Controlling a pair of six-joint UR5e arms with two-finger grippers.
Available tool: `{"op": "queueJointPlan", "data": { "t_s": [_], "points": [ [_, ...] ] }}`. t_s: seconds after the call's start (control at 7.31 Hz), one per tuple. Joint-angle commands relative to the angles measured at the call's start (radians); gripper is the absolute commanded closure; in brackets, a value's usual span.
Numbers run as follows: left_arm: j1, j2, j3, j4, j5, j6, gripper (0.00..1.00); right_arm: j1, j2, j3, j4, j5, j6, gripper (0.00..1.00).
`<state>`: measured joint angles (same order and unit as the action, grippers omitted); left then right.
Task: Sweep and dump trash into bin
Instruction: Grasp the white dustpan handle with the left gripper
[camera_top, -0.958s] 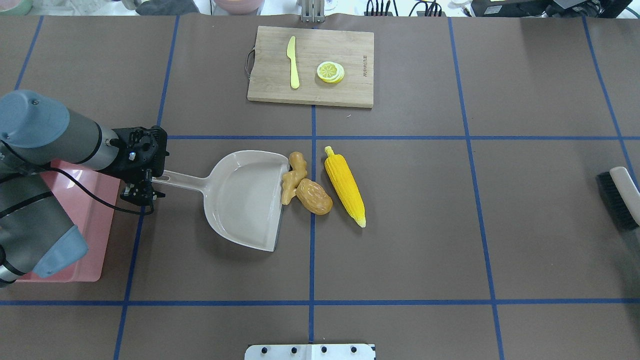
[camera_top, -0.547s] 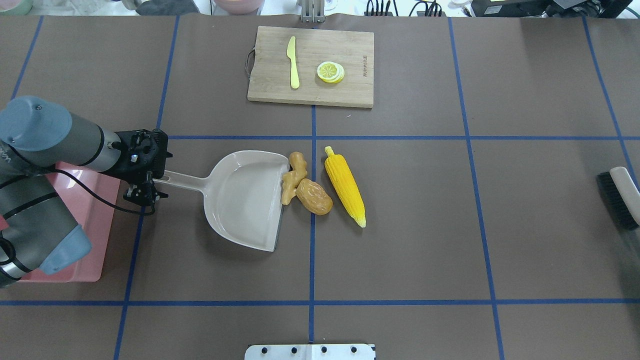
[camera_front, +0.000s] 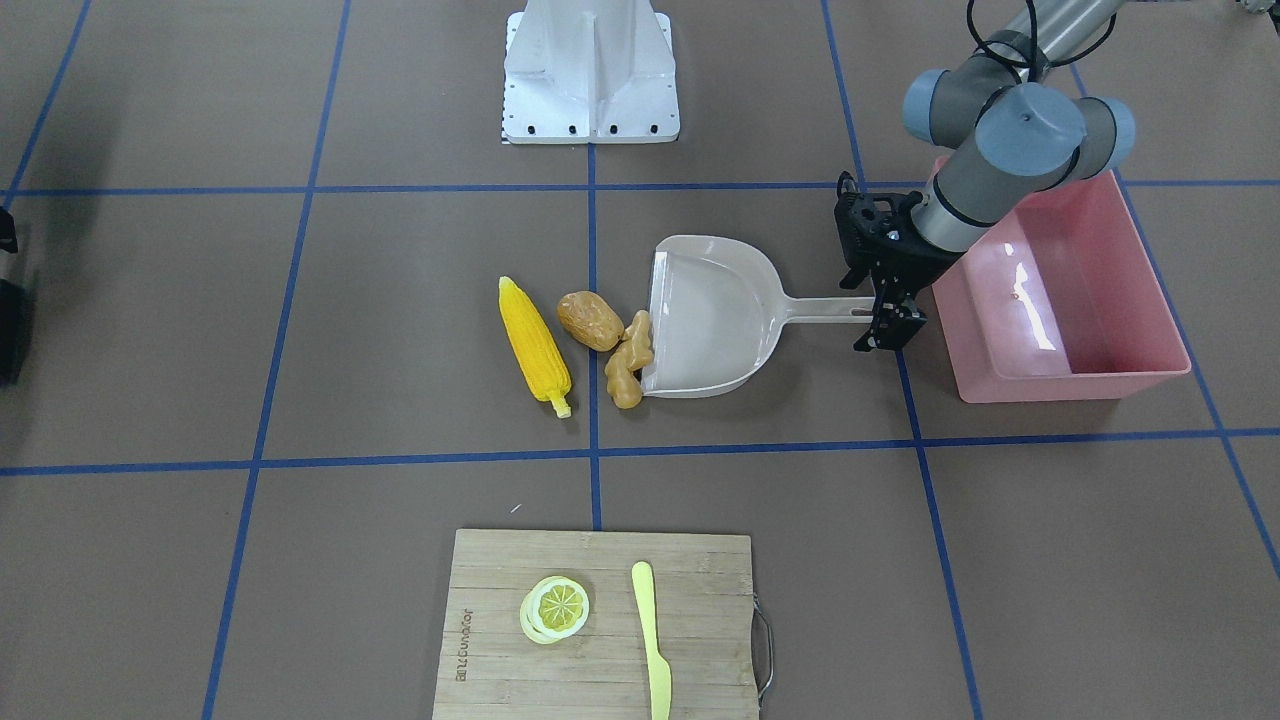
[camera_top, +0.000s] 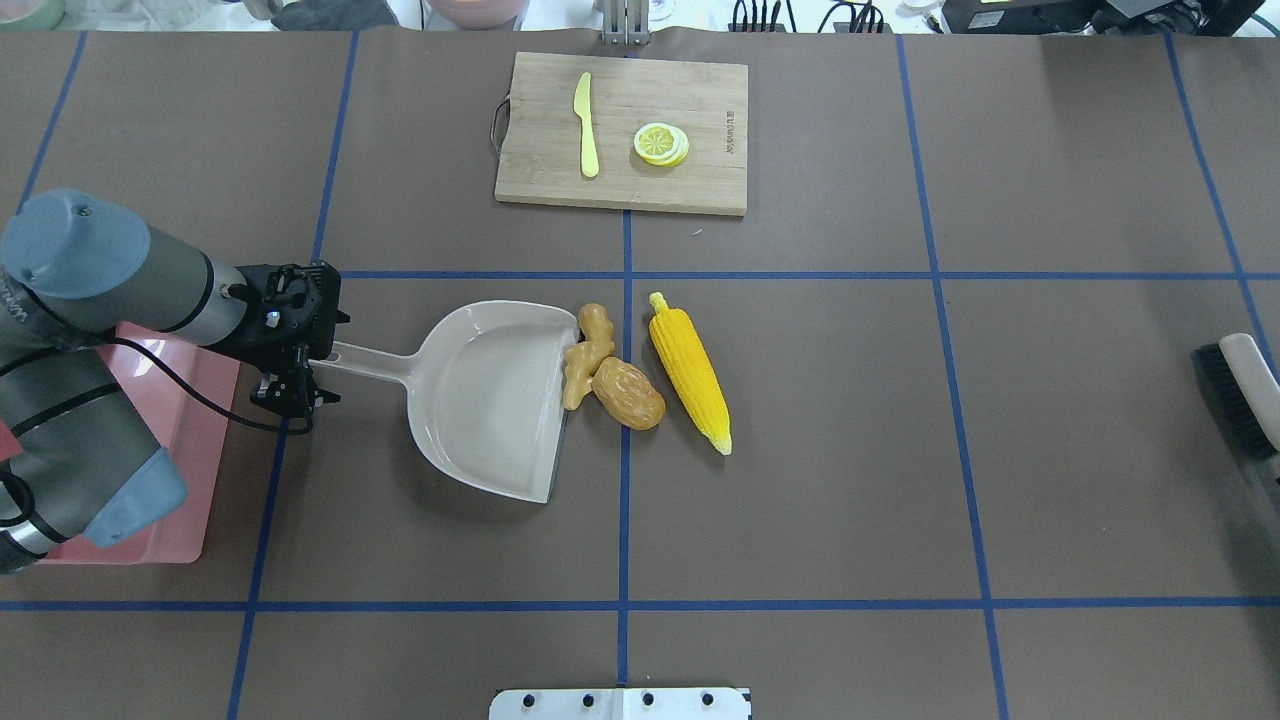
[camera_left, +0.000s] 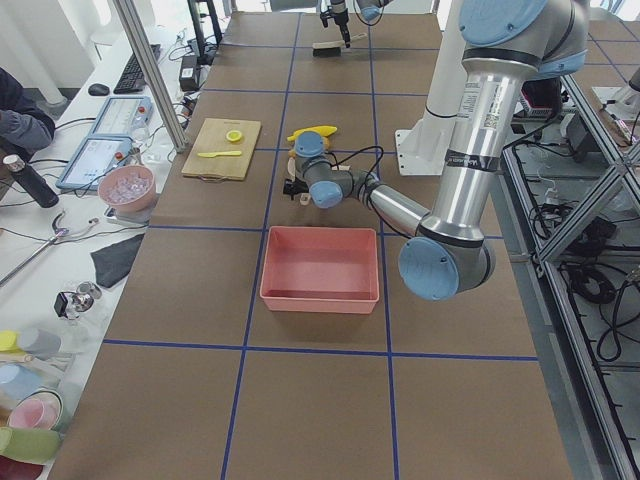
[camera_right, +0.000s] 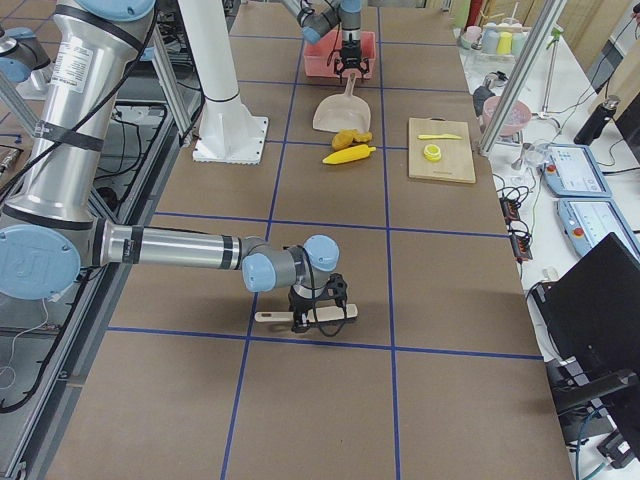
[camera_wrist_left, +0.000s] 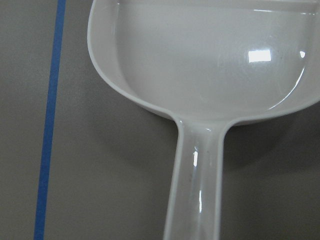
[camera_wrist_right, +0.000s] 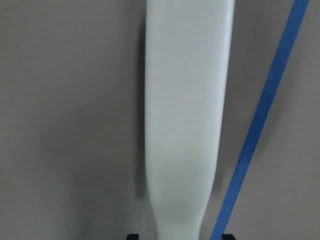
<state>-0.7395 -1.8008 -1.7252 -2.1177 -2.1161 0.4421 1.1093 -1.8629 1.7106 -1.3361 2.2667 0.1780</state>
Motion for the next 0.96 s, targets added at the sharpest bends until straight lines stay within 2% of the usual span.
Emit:
{"op": "queueJointPlan", "data": {
  "t_s": [0.0,0.14,0.27,0.55,0.82],
  "points": [
    [0.002,-0.005,-0.001,0.033,-0.048,-0.009,0.03,0.001,-0.005,-0.002,-0.015,-0.006,-0.002,0.71],
    [0.0,-0.006,0.001,0.035,-0.047,-0.035,0.03,0.004,-0.009,0.003,-0.015,-0.006,-0.005,0.94],
    [0.0,-0.009,-0.001,0.033,-0.045,-0.019,0.03,0.012,-0.007,0.007,-0.015,0.005,-0.009,1.0],
    [0.002,-0.018,0.009,0.03,-0.041,-0.006,0.03,0.047,0.007,0.033,-0.066,0.058,-0.011,1.0],
    [0.002,-0.018,0.01,0.032,-0.045,-0.009,0.03,0.072,0.046,0.069,-0.103,0.073,-0.005,1.0]
  ]
}}
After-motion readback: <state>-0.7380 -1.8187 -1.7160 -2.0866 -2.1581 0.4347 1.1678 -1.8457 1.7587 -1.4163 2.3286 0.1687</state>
